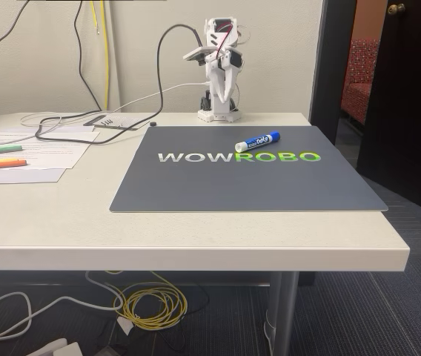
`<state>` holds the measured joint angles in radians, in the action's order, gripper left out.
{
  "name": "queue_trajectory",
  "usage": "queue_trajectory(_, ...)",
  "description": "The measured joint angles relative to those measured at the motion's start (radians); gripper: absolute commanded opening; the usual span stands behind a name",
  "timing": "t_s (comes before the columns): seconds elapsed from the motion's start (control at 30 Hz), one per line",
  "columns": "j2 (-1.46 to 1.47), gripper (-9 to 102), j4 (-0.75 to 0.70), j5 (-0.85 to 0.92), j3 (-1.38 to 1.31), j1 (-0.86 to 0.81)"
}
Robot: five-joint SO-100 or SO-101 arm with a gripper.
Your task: Pick up the blue marker.
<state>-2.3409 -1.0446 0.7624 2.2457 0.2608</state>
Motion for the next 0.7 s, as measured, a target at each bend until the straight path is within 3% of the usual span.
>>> queue_trajectory(0.27,0.212,1,0.011,0.000,-0.054,0.000)
queue_trajectory(0.7,0.440,18,-0.014,-0.135,-0.129,0.121)
